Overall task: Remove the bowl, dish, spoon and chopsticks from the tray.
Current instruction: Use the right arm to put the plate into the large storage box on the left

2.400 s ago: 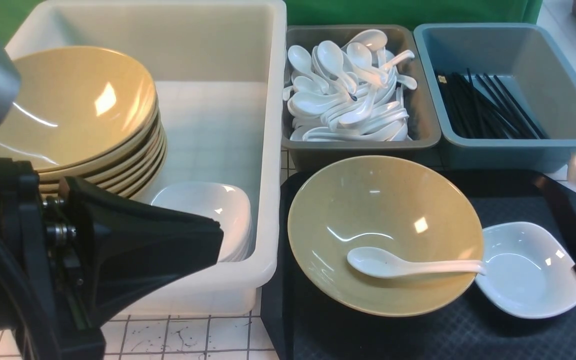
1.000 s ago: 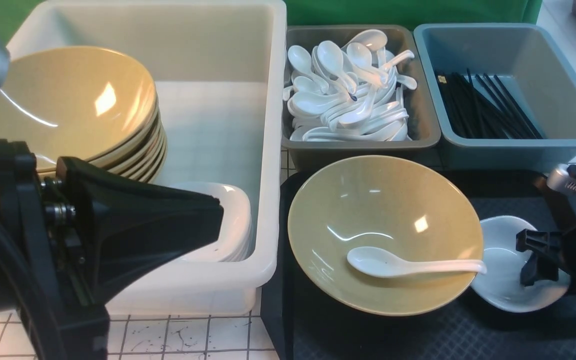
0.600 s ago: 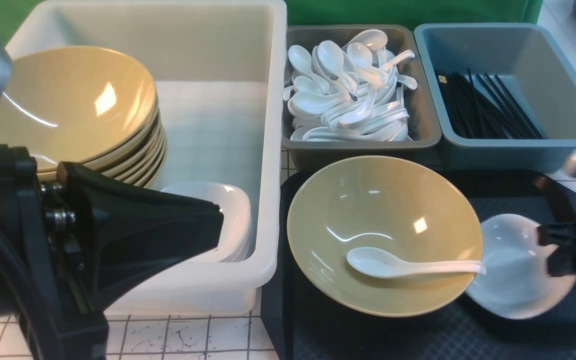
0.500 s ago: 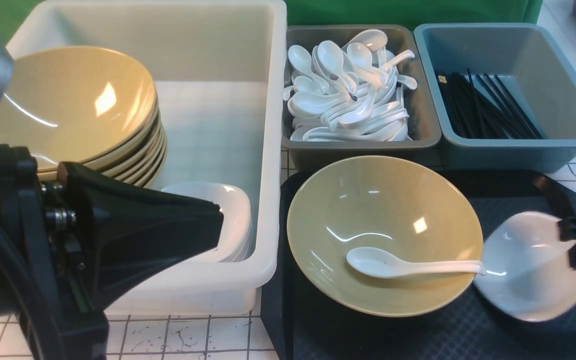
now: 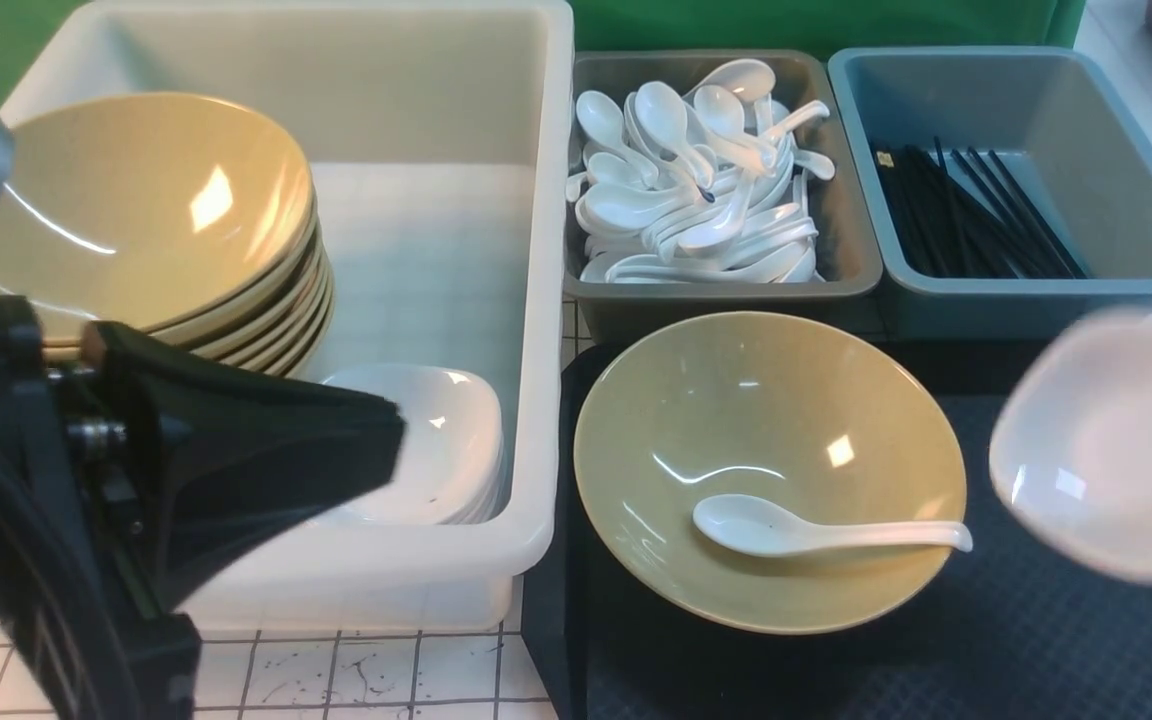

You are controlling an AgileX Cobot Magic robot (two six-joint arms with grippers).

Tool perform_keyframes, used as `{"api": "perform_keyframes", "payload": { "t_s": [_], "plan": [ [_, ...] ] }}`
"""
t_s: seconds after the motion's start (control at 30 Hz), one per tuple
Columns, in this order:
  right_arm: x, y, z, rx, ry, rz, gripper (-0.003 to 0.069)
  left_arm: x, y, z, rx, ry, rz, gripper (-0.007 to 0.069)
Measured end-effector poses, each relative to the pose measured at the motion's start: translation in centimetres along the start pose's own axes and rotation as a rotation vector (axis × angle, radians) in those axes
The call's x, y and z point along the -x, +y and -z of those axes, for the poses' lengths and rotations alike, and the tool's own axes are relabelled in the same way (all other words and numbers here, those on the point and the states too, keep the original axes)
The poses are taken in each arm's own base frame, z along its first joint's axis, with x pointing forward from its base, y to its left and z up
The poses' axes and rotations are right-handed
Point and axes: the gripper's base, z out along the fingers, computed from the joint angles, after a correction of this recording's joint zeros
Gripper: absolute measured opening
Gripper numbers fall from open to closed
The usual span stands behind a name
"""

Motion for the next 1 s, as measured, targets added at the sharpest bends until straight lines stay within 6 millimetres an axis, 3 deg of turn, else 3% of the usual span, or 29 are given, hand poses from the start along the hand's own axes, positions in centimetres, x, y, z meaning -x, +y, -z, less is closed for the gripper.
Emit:
{"api": "perform_keyframes", "payload": {
  "t_s": [0.13,0.27,0.37,0.57,0.77,1.0],
  "plan": [
    [3.2,4.0,3.4,0.109,-0.098,0.137,0.0054,-0.4,0.8,0.8,0.116,0.017,0.033,-0.0001],
    [6.3,10.6,3.6,0.271,-0.133,0.405,0.0055,-0.8,1.4,2.5,0.24,-0.017,0.107,-0.0001],
    [7.6,15.6,1.8,0.371,-0.11,0.585,0.0055,-1.2,1.5,4.1,0.31,-0.044,0.156,-0.0001],
    [8.6,24.6,-5.0,0.502,0.013,0.787,0.0057,-2.6,1.9,6.4,0.45,-0.017,0.241,-0.0001],
    [9.0,28.7,-9.6,0.629,0.061,0.801,0.0057,-3.2,1.7,7.9,0.479,-0.056,0.26,-0.0001],
    [9.0,30.2,-14.2,0.656,0.117,0.766,0.0057,-3.4,1.4,8.7,0.481,-0.086,0.257,-0.0001]
  ]
}}
